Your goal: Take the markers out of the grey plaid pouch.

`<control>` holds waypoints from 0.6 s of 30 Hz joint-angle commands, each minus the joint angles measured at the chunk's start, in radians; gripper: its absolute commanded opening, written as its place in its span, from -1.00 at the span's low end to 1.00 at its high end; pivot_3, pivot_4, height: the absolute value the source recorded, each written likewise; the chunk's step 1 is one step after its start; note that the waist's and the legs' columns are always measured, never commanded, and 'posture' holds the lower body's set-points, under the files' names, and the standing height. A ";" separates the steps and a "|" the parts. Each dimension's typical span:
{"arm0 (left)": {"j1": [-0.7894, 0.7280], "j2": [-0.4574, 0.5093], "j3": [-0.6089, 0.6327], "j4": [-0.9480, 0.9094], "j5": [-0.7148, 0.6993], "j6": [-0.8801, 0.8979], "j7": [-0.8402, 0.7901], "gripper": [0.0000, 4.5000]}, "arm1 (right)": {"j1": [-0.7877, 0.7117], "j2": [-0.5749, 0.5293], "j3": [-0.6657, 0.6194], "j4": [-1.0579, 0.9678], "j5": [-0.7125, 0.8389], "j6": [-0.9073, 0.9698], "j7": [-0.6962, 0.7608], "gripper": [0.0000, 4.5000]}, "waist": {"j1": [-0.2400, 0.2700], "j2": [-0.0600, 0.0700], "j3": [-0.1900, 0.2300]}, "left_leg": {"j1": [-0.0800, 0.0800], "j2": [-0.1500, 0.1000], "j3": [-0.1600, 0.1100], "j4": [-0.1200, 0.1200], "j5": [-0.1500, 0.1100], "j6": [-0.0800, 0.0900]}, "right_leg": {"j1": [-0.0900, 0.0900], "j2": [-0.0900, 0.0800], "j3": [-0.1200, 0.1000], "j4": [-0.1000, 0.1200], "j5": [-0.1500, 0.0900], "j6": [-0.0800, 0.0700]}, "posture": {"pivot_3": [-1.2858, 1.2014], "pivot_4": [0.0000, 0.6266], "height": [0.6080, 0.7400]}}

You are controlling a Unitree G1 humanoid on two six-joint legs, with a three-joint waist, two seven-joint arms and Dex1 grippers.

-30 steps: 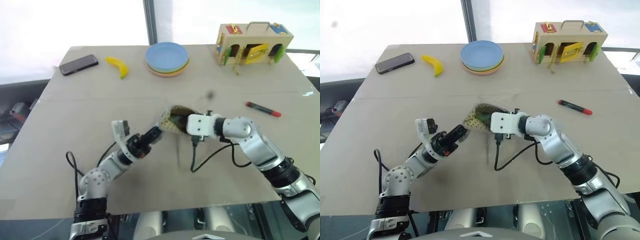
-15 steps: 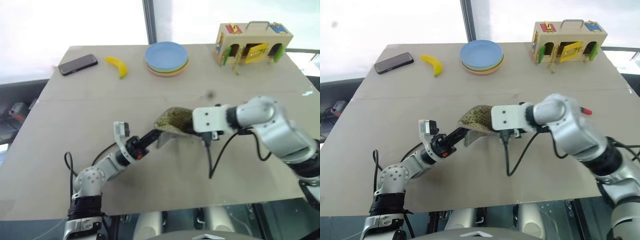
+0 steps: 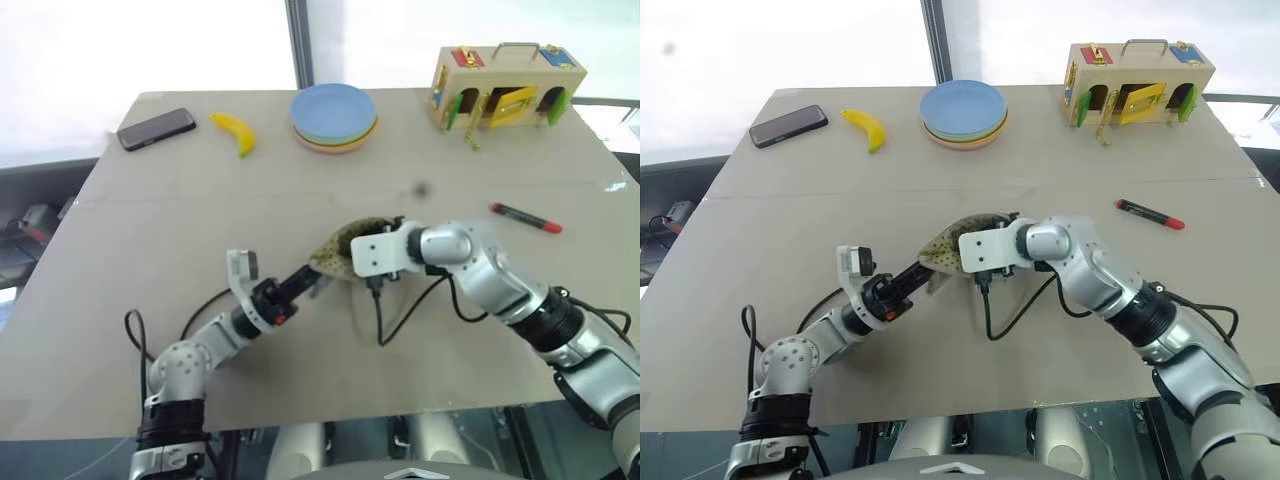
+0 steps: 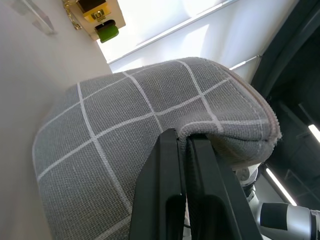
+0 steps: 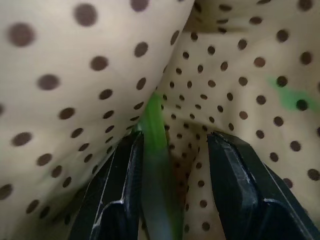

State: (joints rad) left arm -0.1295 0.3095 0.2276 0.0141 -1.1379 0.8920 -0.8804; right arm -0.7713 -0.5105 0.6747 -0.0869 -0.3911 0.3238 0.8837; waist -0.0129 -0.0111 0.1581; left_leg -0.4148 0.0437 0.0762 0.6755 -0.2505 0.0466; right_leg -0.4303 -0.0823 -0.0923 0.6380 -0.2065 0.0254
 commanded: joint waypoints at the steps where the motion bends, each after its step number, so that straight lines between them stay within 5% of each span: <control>1: 0.010 -0.009 0.007 -0.063 -0.034 0.013 -0.008 -1.00 | 0.028 0.011 0.045 0.079 -0.095 0.005 -0.017 -0.09 | 0.000 0.000 0.000 | 0.000 0.000 0.000 0.000 0.000 0.000 | 0.000 0.000 0.000 0.000 0.000 0.000 | 0.03 -0.52 1.00; 6: 0.011 -0.017 0.005 -0.079 -0.028 0.010 -0.010 -1.00 | 0.069 0.020 0.071 0.131 -0.136 0.044 0.043 -0.09 | -0.001 -0.002 -0.002 | 0.002 0.001 0.001 0.000 -0.001 0.001 | 0.001 0.000 0.001 0.001 0.000 0.000 | 0.03 -0.52 1.00; 12: 0.018 -0.020 0.002 -0.085 -0.020 0.005 -0.020 -1.00 | 0.105 0.045 0.021 0.127 -0.120 0.050 0.033 -0.97 | -0.002 -0.006 -0.008 | 0.003 0.003 0.000 0.000 -0.002 0.003 | 0.003 0.000 0.000 0.001 0.000 0.000 | 0.03 -0.52 1.00; 18: 0.017 -0.024 0.014 -0.065 -0.009 -0.016 -0.023 -1.00 | 0.146 0.066 -0.138 -0.063 0.002 0.123 0.073 -0.97 | -0.001 -0.004 -0.007 | 0.006 0.005 -0.001 0.000 -0.002 0.002 | 0.005 0.000 0.000 0.001 -0.001 -0.001 | 0.03 -0.52 1.00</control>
State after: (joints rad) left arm -0.1085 0.2870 0.2269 -0.0215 -1.1323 0.8933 -0.8829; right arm -0.6295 -0.4390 0.5738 -0.0932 -0.4230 0.4257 0.9302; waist -0.0138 -0.0155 0.1514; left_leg -0.4101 0.0489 0.0759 0.6755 -0.2522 0.0491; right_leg -0.4270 -0.0822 -0.0918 0.6395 -0.2070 0.0244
